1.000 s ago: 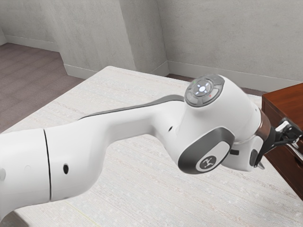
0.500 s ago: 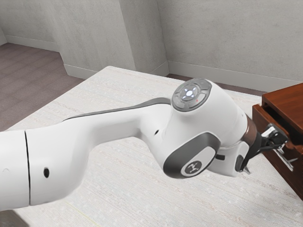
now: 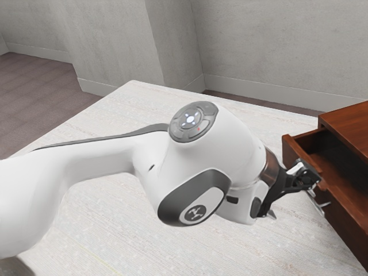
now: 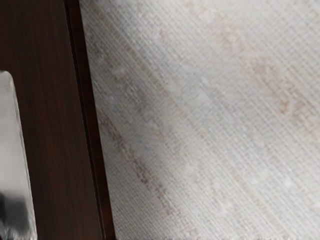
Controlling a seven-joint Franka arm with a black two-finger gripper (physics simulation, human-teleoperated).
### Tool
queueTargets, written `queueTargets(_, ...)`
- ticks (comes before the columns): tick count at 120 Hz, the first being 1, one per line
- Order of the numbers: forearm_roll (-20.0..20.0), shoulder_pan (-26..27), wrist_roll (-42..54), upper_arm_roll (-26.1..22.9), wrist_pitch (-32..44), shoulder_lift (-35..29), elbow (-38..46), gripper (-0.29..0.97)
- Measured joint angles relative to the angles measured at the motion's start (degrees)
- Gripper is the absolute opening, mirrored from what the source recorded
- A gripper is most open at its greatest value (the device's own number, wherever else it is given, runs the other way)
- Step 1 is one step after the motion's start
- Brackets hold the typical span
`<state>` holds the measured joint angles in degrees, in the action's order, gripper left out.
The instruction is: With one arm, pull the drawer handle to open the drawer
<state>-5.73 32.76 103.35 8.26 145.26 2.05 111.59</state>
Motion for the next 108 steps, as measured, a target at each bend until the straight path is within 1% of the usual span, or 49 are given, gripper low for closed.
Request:
queueTargets(36, -0.1, -0.3, 0.0, 0.3, 0.0, -8.6, 9.2, 0.63)
queueTargets(50, -0.2, -0.4, 0.0, 0.3, -0.4, -10.2, 10.5, 0.65)
queueTargets(58, -0.3, -0.4, 0.1, 0.3, -1.9, -10.5, 9.7, 0.66)
queueTargets(73, -1.1, -0.3, 0.1, 0.2, -7.2, -11.0, 6.8, 0.67)
queueTargets(97, -1.8, 0.0, 0.0, -2.4, -16.7, -16.1, 2.4, 0.68)
queueTargets(108, -1.8, -0.1, -0.5, -2.8, -20.5, -15.1, -1.4, 0.68)
